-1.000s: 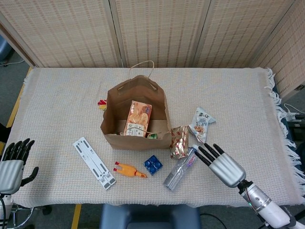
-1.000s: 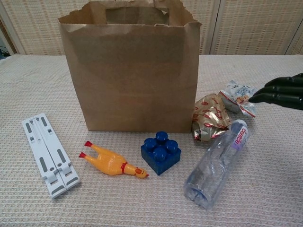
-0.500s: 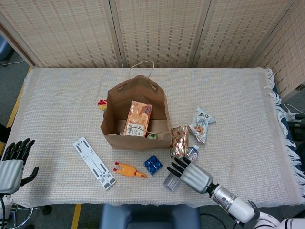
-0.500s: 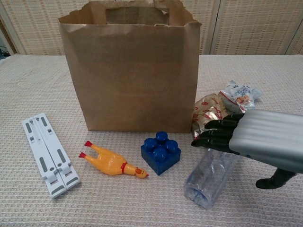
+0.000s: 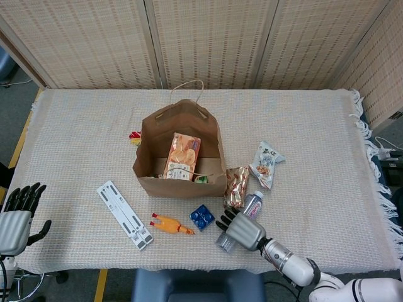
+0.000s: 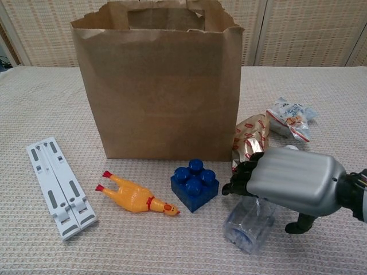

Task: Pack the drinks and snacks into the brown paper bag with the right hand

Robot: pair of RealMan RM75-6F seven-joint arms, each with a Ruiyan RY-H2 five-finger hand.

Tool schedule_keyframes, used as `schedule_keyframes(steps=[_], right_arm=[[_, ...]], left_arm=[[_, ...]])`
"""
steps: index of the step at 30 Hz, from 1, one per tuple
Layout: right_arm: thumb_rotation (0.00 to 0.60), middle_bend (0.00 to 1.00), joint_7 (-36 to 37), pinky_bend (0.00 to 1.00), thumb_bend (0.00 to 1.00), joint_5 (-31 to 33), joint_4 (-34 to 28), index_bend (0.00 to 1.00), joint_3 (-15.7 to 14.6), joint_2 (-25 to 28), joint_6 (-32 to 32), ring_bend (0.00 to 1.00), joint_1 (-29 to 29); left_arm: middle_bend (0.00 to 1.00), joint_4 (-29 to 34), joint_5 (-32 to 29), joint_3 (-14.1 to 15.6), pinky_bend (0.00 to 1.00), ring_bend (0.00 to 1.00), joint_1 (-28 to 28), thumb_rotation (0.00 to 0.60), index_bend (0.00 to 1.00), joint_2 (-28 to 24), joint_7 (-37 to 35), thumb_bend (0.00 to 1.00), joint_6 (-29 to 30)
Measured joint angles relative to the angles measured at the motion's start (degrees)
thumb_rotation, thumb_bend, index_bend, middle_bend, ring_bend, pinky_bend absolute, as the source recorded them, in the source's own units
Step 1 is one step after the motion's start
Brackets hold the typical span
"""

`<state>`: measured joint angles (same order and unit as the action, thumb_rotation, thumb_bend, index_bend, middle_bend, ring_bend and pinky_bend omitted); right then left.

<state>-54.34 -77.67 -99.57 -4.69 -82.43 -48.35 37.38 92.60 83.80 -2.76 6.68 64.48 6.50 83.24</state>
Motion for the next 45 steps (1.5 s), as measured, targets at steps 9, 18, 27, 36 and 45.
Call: schedule_keyframes(steps=[9, 18, 27, 36, 45], right_arm=[[0.6, 0.55, 3.2, 0.59, 0.23, -4.4, -0.1, 0.62, -0.4, 0.0, -4.2, 0.55, -0.7], [0.6, 0.55, 12.5, 0.59, 0.23, -10.4, -5.0, 0.62, 3.7, 5.7, -14.0, 0.55, -2.1], [0.6, 0.55, 14.5, 0.59, 0.23, -13.4, -13.0, 0.61, 12.3, 13.8, -22.6, 0.55, -2.6], [0.6, 0.55, 12.5, 0.59, 0.23, -10.4, -18.1, 0.6, 24.4, 15.6, -25.6, 0.55, 1.0], [0.6, 0.55, 6.9, 0.59, 0.23, -2.8, -15.2, 0.58, 30.7, 7.7, -24.1, 0.55, 9.8]], left_arm=[[0.0, 0.0, 0.0, 0.0, 0.0, 0.0, 0.0, 0.6, 0.02, 0.0, -0.1, 0.36, 0.0], [0.0, 0.0, 0.0, 0.0, 0.0, 0.0, 0.0, 0.6, 0.02, 0.1, 0.3, 0.36, 0.1], [0.0, 0.1, -0.1, 0.0, 0.0, 0.0, 0.0, 0.6, 0.02, 0.1, 0.5, 0.36, 0.1], [0.0, 0.1, -0.1, 0.0, 0.0, 0.0, 0.0, 0.6, 0.02, 0.1, 0.5, 0.36, 0.1], [0.0, 0.0, -0.1, 0.0, 0.0, 0.0, 0.0, 0.6, 0.02, 0.1, 0.1, 0.36, 0.0]])
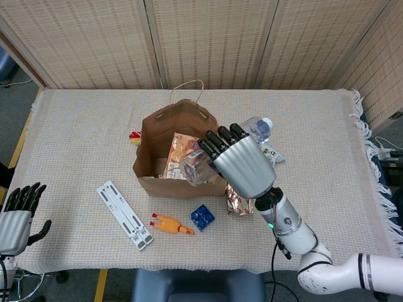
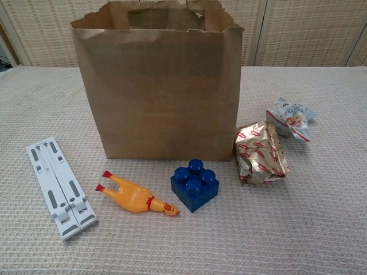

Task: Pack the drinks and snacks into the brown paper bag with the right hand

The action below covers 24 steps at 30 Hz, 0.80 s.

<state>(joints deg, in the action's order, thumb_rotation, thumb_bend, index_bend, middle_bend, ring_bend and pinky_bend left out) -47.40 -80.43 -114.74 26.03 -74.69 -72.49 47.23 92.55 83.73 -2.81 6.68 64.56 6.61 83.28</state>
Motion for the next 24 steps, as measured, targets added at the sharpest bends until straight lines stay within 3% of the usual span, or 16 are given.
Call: schedule_keyframes(steps=[6, 12, 15, 17, 19, 22, 24], right_arm=[[0.6, 0.55, -4.2, 0.59, 0.23, 8.4, 10.8, 0.57, 2.5, -14.1, 1.0, 0.55, 9.6], [0.6, 0.55, -5.7, 0.59, 0.23, 14.1, 22.5, 0.54, 3.3, -24.5, 1.8, 0.53, 16.7], [0.6, 0.52, -6.7, 0.5, 0.23, 17.3, 26.2, 0.39, 2.7, -27.7, 2.4, 0.43, 18.5], [0.6, 0.37, -8.1, 0.36, 0.22, 19.6, 26.7, 0.14, 2.2, -28.3, 3.0, 0.27, 18.9], [0.6, 0.22, -10.3, 0.25, 0.17, 22.6, 26.4, 0.01, 1.7, -28.4, 3.4, 0.13, 19.2], [0.6, 0.12, -13.8, 0.18, 0.12, 26.6, 24.5, 0.0, 1.4, -28.1, 3.2, 0.04, 19.3], [0.6, 0.11, -14.9, 0.17, 0.12, 27.6, 22.5, 0.0, 1.4, -27.3, 2.4, 0.03, 19.3]], left_arm=[[0.0, 0.0, -0.2, -0.1, 0.0, 0.0, 0.1, 0.6, 0.02, -0.1, -0.1, 0.36, -0.2], [0.0, -0.1, -0.1, -0.1, 0.0, 0.0, 0.2, 0.6, 0.02, -0.2, -0.6, 0.36, -0.4], [0.0, -0.2, -0.1, 0.0, 0.0, 0.0, 0.2, 0.6, 0.02, -0.3, -1.0, 0.36, -0.5], [0.0, -0.3, 0.0, 0.0, 0.0, 0.0, 0.2, 0.6, 0.02, -0.3, -1.2, 0.36, -0.6], [0.0, -0.3, 0.1, 0.1, 0.0, 0.0, 0.2, 0.6, 0.02, -0.4, -1.2, 0.36, -0.6], [0.0, -0.3, 0.1, 0.1, 0.0, 0.0, 0.2, 0.6, 0.02, -0.4, -1.1, 0.36, -0.5], [0.0, -0.2, 0.0, 0.1, 0.0, 0.0, 0.2, 0.6, 0.02, -0.3, -1.0, 0.36, -0.5]])
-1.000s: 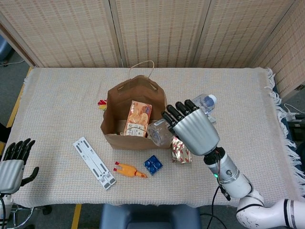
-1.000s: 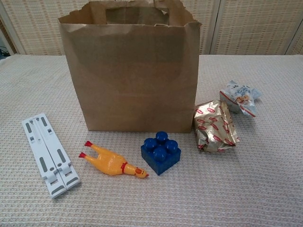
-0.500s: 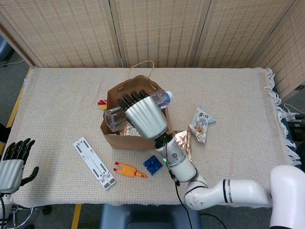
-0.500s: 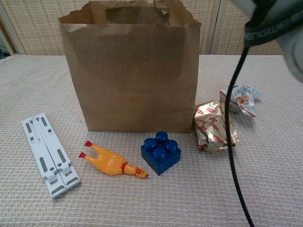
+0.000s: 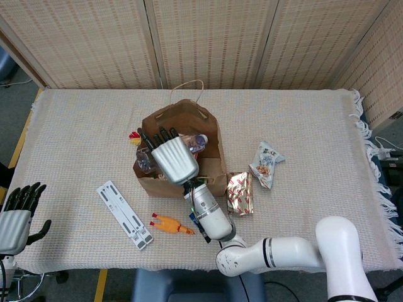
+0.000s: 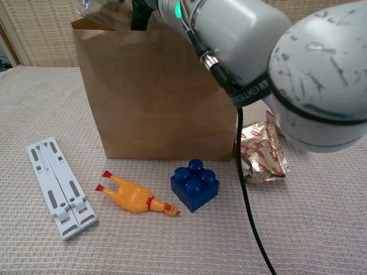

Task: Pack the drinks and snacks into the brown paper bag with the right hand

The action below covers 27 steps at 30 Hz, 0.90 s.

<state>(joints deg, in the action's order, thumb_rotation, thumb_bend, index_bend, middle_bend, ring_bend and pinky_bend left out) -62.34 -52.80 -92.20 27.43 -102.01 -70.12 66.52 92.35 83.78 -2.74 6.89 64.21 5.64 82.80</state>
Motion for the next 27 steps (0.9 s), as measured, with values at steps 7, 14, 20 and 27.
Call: schedule_keyframes(steps=[7, 14, 20, 27], right_arm=[[0.6, 0.11, -0.5, 0.17, 0.12, -0.7, -7.7, 0.0, -0.2, 5.8, -3.5, 0.03, -2.1], [0.6, 0.11, 1.8, 0.16, 0.12, -4.6, -17.4, 0.0, -3.3, 16.3, -6.8, 0.03, -8.7], [0.6, 0.11, 7.5, 0.16, 0.12, -12.2, -23.4, 0.0, -11.1, 27.9, -8.7, 0.03, -17.9], [0.6, 0.11, 17.9, 0.16, 0.11, -21.2, -22.0, 0.0, -24.4, 40.1, -8.3, 0.03, -29.0]], left_arm=[[0.0, 0.0, -0.1, 0.0, 0.0, 0.0, -0.1, 0.6, 0.02, 0.1, 0.4, 0.36, 0.1], [0.0, 0.1, -0.1, 0.0, 0.0, 0.0, -0.2, 0.6, 0.02, 0.3, 0.9, 0.36, 0.4], [0.0, 0.3, -0.2, -0.1, 0.0, 0.0, -0.2, 0.6, 0.02, 0.5, 1.4, 0.36, 0.6], [0.0, 0.5, -0.3, -0.2, 0.0, 0.0, -0.3, 0.6, 0.02, 0.7, 2.1, 0.36, 0.9]])
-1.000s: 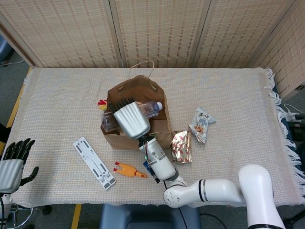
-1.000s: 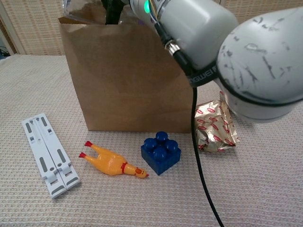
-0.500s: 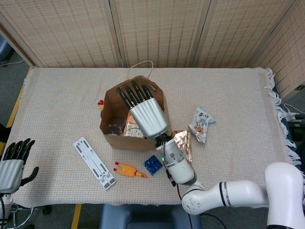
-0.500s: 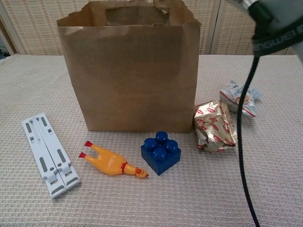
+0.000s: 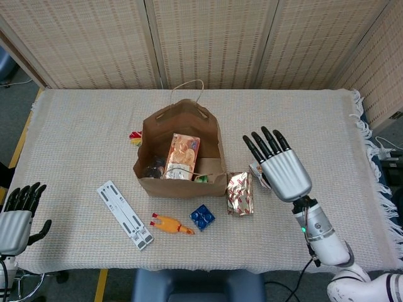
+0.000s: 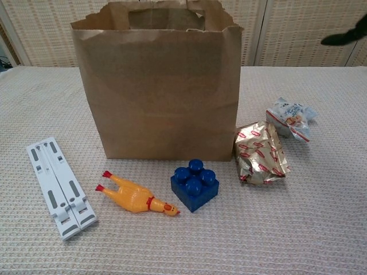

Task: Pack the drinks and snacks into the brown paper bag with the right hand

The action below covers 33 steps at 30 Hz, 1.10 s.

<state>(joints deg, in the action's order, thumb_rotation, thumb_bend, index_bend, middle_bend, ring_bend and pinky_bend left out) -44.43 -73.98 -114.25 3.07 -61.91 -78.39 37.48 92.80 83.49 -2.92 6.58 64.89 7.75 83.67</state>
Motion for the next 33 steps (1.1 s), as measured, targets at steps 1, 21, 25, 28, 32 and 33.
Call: schedule_keyframes(steps=[1, 21, 25, 28, 32, 33], right_arm=[[0.6, 0.11, 1.1, 0.16, 0.1, -0.4, 1.0, 0.0, -1.0, 0.5, 0.8, 0.03, -0.7], [0.6, 0.11, 1.9, 0.16, 0.08, -10.3, 22.7, 0.0, -8.5, -13.1, 22.8, 0.03, 1.5], [0.6, 0.11, 0.5, 0.16, 0.08, -9.4, 24.9, 0.0, -7.2, -16.3, 23.7, 0.03, 1.9], [0.6, 0.11, -0.9, 0.16, 0.08, -7.9, 26.7, 0.01, -6.1, -18.8, 24.9, 0.04, 2.4], [0.6, 0.11, -3.1, 0.16, 0.08, -6.8, 29.6, 0.05, -5.3, -21.7, 26.0, 0.06, 3.0], [0.6, 0.11, -3.6, 0.17, 0.08, -6.6, 30.6, 0.08, -5.1, -22.8, 26.1, 0.08, 3.1]], left_arm=[[0.0, 0.0, 0.0, 0.0, 0.0, 0.0, 0.0, 0.6, 0.02, 0.0, 0.1, 0.36, 0.0], [0.0, -0.2, 0.1, 0.0, 0.0, 0.0, 0.1, 0.6, 0.02, -0.2, -0.8, 0.36, -0.3], [0.0, -0.2, 0.2, 0.1, 0.0, 0.0, 0.1, 0.6, 0.02, -0.2, -0.9, 0.36, -0.4], [0.0, -0.2, 0.2, 0.1, 0.0, 0.0, 0.1, 0.6, 0.02, -0.3, -1.0, 0.36, -0.4], [0.0, -0.2, 0.2, 0.1, 0.0, 0.0, 0.2, 0.6, 0.02, -0.3, -1.1, 0.36, -0.4], [0.0, -0.2, 0.2, 0.1, 0.0, 0.0, 0.2, 0.6, 0.02, -0.3, -1.1, 0.36, -0.5]])
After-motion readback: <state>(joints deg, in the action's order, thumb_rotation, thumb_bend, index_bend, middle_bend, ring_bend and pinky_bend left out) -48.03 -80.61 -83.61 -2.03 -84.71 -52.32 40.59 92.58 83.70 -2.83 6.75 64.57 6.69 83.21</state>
